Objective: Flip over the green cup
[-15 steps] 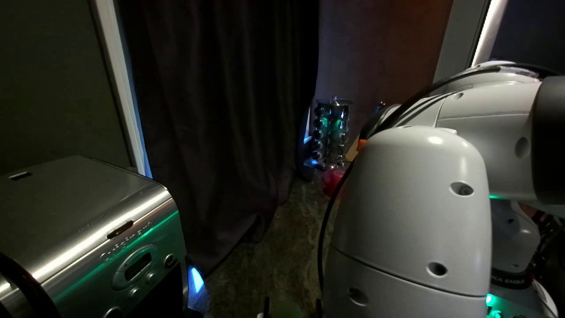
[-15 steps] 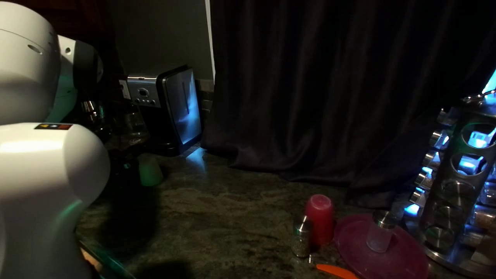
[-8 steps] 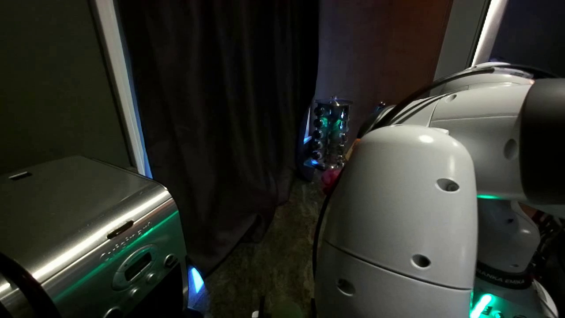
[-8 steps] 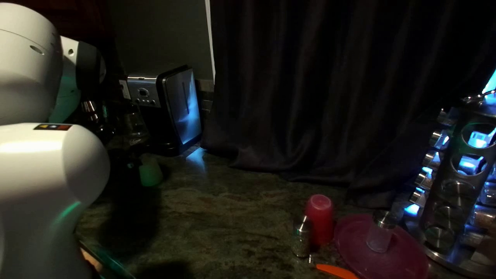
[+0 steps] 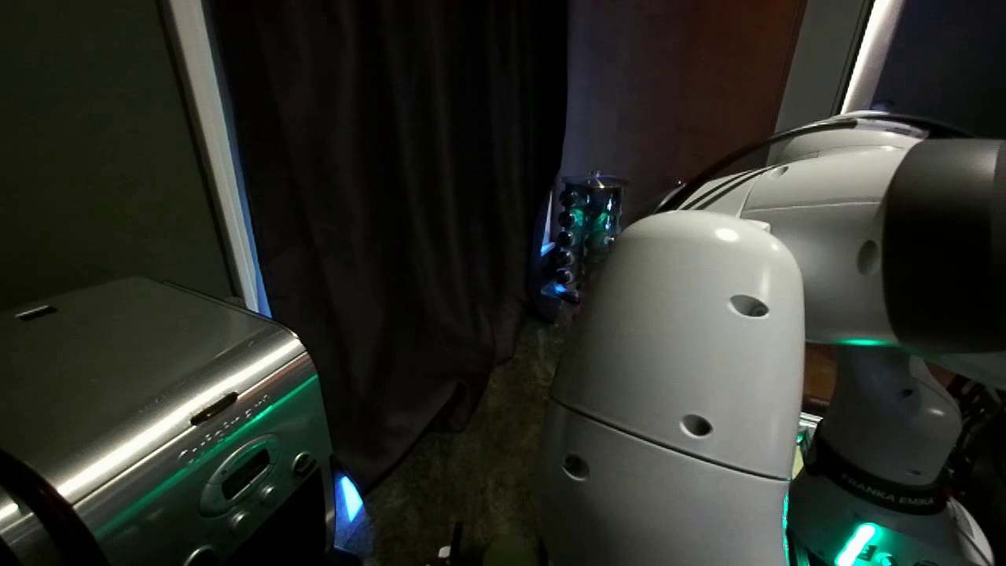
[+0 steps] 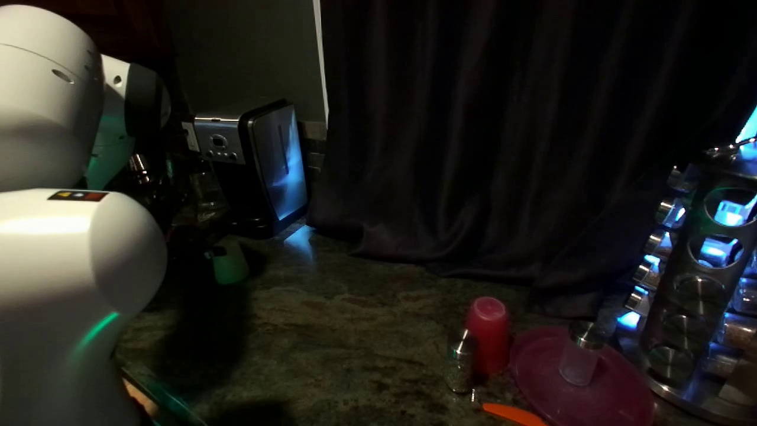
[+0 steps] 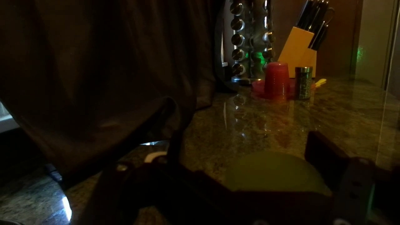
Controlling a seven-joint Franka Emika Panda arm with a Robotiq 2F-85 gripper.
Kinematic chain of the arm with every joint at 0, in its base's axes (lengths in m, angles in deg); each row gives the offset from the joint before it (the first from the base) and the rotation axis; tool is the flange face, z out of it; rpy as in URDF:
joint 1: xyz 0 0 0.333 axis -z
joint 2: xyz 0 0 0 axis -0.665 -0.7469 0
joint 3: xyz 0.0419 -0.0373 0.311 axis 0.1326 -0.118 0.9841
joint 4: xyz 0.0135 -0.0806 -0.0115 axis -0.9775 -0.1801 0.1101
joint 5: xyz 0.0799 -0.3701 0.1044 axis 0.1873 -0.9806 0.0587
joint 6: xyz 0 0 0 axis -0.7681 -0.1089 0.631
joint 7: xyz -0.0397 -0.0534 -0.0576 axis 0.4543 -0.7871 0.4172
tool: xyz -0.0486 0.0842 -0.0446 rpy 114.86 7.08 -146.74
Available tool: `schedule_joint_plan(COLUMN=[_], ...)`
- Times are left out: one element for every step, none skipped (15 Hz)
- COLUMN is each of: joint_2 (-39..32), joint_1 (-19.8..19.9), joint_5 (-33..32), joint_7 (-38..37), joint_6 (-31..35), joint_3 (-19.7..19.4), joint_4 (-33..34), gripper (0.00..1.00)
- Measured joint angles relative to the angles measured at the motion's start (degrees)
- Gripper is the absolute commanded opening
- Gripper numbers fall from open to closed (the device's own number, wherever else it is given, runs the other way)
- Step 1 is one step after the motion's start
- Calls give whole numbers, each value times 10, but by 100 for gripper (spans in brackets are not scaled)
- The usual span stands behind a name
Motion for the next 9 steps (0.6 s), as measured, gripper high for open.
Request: schedule_joint_plan(joint_2=[0, 0, 0, 0, 0, 0, 0, 0, 0], joint_1=[2, 3, 5, 5, 6, 6, 7, 7, 7], joint_5=[1, 2, 3, 4, 4, 4, 4, 5, 5], joint_7=[-1, -2, -2, -2, -2, -3, -3, -3, -3], joint_6=[3, 5, 6, 6, 7, 8, 8, 8, 8], joint_3=[0, 1, 2, 3, 3, 4, 4, 4, 4], joint_4=[1, 2, 2, 2, 2, 3, 3, 3, 3], gripper=[92, 70, 68, 61, 53, 43, 38, 35, 35])
